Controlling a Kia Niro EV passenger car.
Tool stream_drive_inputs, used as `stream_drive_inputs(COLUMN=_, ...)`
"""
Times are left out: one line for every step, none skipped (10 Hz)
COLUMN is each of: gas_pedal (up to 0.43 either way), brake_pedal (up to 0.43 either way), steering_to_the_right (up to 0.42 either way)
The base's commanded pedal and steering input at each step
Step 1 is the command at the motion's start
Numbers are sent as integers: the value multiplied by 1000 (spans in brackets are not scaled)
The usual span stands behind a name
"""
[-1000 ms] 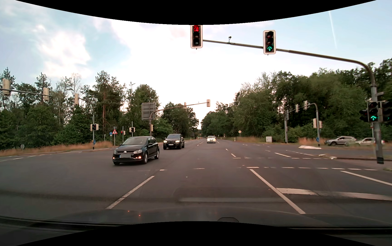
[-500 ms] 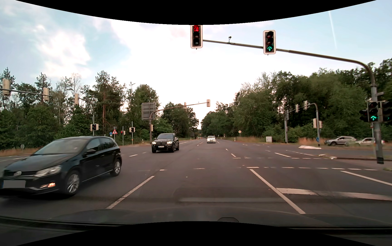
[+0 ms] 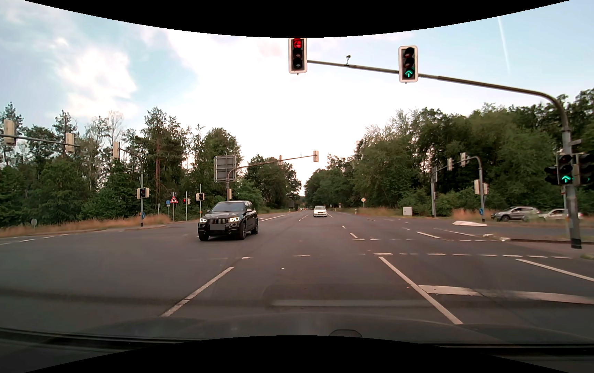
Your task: Follow the waypoints while adhering to traffic rules and regulations
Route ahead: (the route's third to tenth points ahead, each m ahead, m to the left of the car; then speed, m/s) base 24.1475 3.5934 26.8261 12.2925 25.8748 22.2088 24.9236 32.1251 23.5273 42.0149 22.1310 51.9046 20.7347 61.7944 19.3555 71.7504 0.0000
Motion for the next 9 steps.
stream_drive_inputs(gas_pedal=0, brake_pedal=262, steering_to_the_right=-21)
stream_drive_inputs(gas_pedal=0, brake_pedal=262, steering_to_the_right=-21)
stream_drive_inputs(gas_pedal=0, brake_pedal=262, steering_to_the_right=-21)
stream_drive_inputs(gas_pedal=0, brake_pedal=262, steering_to_the_right=-21)
stream_drive_inputs(gas_pedal=0, brake_pedal=262, steering_to_the_right=-22)
stream_drive_inputs(gas_pedal=0, brake_pedal=262, steering_to_the_right=-22)
stream_drive_inputs(gas_pedal=0, brake_pedal=262, steering_to_the_right=-22)
stream_drive_inputs(gas_pedal=0, brake_pedal=262, steering_to_the_right=-22)
stream_drive_inputs(gas_pedal=0, brake_pedal=262, steering_to_the_right=-21)
